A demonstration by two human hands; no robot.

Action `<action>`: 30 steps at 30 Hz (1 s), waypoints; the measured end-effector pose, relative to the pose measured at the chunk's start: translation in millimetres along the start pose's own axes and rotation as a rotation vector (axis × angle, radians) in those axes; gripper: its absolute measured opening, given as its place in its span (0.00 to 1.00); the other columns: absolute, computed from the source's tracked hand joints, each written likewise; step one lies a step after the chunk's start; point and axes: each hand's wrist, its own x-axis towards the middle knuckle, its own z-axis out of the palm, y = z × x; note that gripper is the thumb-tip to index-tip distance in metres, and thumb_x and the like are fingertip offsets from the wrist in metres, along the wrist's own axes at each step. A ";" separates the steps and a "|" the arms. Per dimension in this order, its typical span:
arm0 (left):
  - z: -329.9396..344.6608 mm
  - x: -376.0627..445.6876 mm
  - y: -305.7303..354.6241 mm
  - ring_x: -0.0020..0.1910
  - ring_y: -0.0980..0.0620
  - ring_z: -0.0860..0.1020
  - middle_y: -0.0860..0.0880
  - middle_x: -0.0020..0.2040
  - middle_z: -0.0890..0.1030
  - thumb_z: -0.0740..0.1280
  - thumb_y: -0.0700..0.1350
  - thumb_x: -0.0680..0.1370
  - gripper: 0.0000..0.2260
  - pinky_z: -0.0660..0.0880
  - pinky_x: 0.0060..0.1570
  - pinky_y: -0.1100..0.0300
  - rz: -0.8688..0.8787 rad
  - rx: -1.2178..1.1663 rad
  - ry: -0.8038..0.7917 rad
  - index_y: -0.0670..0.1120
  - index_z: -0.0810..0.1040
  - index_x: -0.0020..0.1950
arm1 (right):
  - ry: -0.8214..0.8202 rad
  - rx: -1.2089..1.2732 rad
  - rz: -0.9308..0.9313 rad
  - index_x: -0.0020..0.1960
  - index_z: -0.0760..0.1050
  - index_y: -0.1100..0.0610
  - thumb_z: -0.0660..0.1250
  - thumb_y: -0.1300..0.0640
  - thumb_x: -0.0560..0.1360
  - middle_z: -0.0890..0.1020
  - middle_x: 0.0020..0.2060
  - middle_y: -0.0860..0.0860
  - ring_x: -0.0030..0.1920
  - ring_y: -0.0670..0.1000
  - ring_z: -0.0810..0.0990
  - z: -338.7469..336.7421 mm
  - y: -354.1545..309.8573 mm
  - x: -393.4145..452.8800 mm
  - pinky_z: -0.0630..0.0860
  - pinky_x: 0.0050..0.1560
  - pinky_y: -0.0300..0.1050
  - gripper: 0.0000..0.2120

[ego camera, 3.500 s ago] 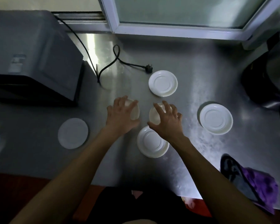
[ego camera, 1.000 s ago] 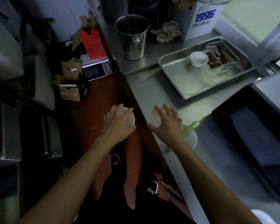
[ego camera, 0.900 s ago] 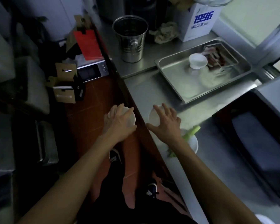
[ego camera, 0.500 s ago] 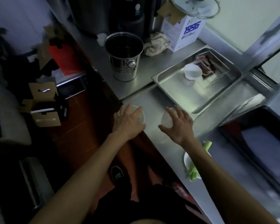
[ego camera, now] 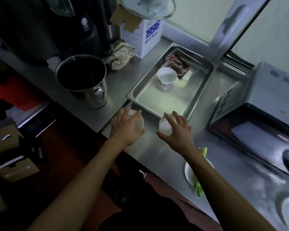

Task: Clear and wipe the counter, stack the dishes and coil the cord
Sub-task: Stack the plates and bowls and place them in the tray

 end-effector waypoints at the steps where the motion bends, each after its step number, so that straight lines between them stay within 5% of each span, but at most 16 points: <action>1: -1.6 11.3 3.2 0.77 0.44 0.52 0.50 0.79 0.55 0.67 0.64 0.71 0.35 0.61 0.68 0.38 0.020 0.019 0.001 0.62 0.59 0.77 | 0.016 0.017 0.008 0.77 0.60 0.41 0.72 0.36 0.70 0.59 0.78 0.50 0.76 0.59 0.57 -1.0 3.9 7.8 0.61 0.69 0.62 0.40; 12: -25.9 124.1 34.5 0.77 0.45 0.52 0.50 0.79 0.55 0.67 0.66 0.72 0.35 0.60 0.69 0.40 0.152 0.176 -0.003 0.62 0.60 0.76 | 0.072 0.092 0.103 0.77 0.58 0.40 0.69 0.32 0.70 0.58 0.78 0.50 0.76 0.58 0.56 -10.3 35.6 104.9 0.59 0.72 0.66 0.40; 30: -29.7 247.6 36.9 0.78 0.44 0.53 0.49 0.78 0.57 0.68 0.65 0.72 0.35 0.61 0.71 0.37 0.099 0.079 -0.030 0.62 0.60 0.77 | 0.074 -0.017 0.073 0.78 0.55 0.44 0.69 0.33 0.70 0.56 0.79 0.53 0.78 0.60 0.53 -22.4 44.4 256.0 0.60 0.70 0.65 0.43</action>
